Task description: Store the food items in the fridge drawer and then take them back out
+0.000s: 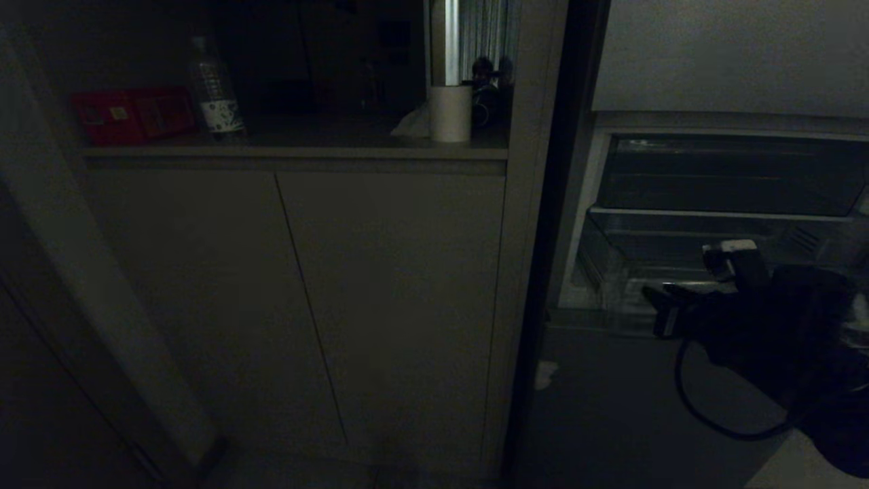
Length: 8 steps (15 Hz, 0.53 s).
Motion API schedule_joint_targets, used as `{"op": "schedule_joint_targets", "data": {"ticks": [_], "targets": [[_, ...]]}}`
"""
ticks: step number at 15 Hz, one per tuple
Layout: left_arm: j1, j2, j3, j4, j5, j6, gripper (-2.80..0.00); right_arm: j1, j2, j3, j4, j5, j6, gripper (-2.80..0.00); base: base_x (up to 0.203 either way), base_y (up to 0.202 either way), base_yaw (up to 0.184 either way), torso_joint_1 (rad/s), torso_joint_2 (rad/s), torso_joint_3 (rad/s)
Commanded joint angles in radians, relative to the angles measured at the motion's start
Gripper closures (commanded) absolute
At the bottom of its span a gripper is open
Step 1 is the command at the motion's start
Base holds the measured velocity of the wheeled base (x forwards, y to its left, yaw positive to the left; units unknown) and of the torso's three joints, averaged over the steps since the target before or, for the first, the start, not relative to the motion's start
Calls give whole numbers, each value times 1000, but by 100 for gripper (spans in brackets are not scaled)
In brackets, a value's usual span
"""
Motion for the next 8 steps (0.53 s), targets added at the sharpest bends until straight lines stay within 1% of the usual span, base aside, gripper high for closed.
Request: {"op": "schedule_joint_targets", "data": {"ticks": [1,4,6,7,8], "targets": [[0,2,0,1,0,0,0,7,-51,26,-4,11,4,-280,0,0,0,0,0,0],[0,2,0,1,0,0,0,7,-127,70,-2,12,4,-280,0,0,0,0,0,0],[0,2,0,1,0,0,0,6,-178,58,31,6,4,-280,0,0,0,0,0,0],[0,2,0,1,0,0,0,4,-213,27,94,-7,4,-280,0,0,0,0,0,0],[0,2,0,1,0,0,0,-2,-247,-43,229,-24,5,-280,0,0,0,0,0,0]]}}
